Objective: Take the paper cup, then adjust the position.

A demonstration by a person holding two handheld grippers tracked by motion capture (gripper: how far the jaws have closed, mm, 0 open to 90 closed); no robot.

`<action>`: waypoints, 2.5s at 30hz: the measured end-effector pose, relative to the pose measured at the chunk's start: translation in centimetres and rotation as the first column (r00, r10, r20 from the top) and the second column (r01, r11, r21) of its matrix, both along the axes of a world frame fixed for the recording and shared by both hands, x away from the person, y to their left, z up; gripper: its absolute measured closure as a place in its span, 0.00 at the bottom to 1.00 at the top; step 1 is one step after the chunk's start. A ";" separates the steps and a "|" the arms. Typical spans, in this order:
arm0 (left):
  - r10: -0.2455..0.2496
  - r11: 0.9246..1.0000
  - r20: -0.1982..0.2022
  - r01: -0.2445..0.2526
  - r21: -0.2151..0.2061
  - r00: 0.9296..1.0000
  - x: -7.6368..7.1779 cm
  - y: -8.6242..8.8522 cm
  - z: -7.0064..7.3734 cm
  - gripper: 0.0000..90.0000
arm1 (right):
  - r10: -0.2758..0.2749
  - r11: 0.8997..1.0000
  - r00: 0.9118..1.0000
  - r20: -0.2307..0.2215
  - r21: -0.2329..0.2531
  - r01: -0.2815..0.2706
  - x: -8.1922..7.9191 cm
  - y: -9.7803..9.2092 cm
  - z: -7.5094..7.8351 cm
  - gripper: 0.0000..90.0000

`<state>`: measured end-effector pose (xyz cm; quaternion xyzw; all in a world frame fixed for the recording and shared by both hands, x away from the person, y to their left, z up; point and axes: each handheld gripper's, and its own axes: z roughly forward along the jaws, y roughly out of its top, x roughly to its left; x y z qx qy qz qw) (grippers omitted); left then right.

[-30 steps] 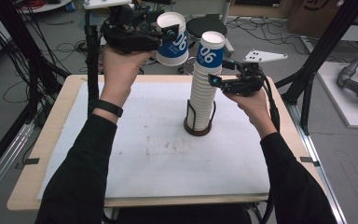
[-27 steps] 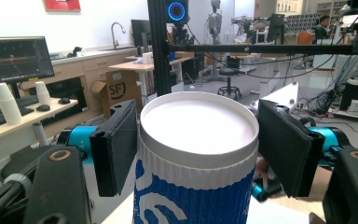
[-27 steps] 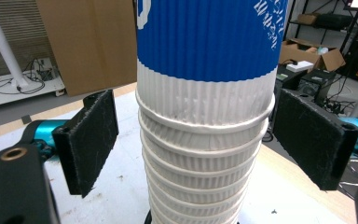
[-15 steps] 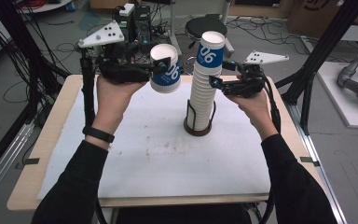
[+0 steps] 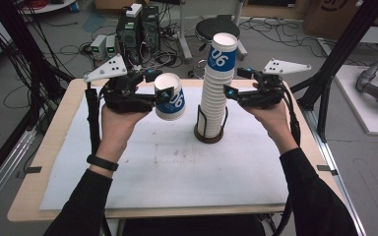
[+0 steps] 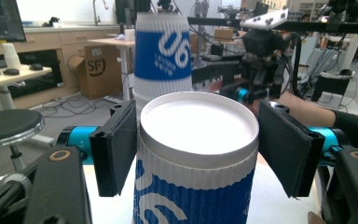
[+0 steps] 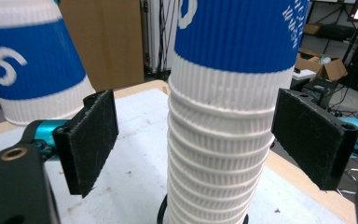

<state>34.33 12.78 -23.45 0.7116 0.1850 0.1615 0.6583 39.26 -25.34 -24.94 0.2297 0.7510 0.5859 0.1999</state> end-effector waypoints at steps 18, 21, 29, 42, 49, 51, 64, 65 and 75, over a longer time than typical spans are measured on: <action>-0.015 0.999 -0.049 0.017 0.034 0.999 -0.7 -0.2 -4.6 0.34 | 0.006 0.999 1.000 0.014 0.045 -0.007 -2.7 -2.3 -3.0 0.17; -0.021 0.999 -0.057 0.023 0.032 0.998 -0.7 -0.2 -5.3 0.34 | 0.005 0.999 1.000 0.009 0.054 -0.005 -3.2 -2.8 -4.0 0.17; -0.037 0.999 -0.077 0.039 0.021 0.996 -0.8 -0.1 -7.4 0.34 | 0.005 0.999 1.000 0.008 0.042 -0.005 -4.3 -3.1 -6.1 0.17; -0.070 0.997 -0.107 0.072 0.012 0.992 -1.1 -0.3 -10.0 0.34 | 0.063 0.998 0.998 -0.007 -0.001 -0.063 -5.8 -3.2 -8.8 0.17; -0.080 0.997 -0.113 0.082 0.013 0.990 -0.9 -0.5 -10.5 0.34 | 0.050 0.999 0.998 -0.031 0.001 -0.050 -5.6 -3.8 -9.2 0.17; -0.079 0.997 -0.113 0.080 0.009 0.990 -0.8 -0.5 -10.5 0.34 | 0.050 0.999 0.998 -0.029 0.000 -0.050 -5.6 -3.8 -9.3 0.17; -0.108 0.994 -0.103 0.107 -0.012 0.989 -0.9 -0.9 -9.8 0.34 | 0.095 0.995 0.994 -0.046 -0.001 -0.095 -5.7 -4.0 -9.4 0.17; -0.113 0.994 -0.101 0.112 -0.012 0.988 -0.9 -1.1 -9.7 0.34 | 0.099 0.995 0.994 -0.048 -0.002 -0.099 -5.7 -4.0 -9.4 0.17; -0.157 0.988 -0.104 0.156 -0.020 0.982 -1.1 -2.2 -9.3 0.34 | 0.185 0.982 0.980 -0.072 -0.006 -0.186 -5.8 -3.2 -9.7 0.17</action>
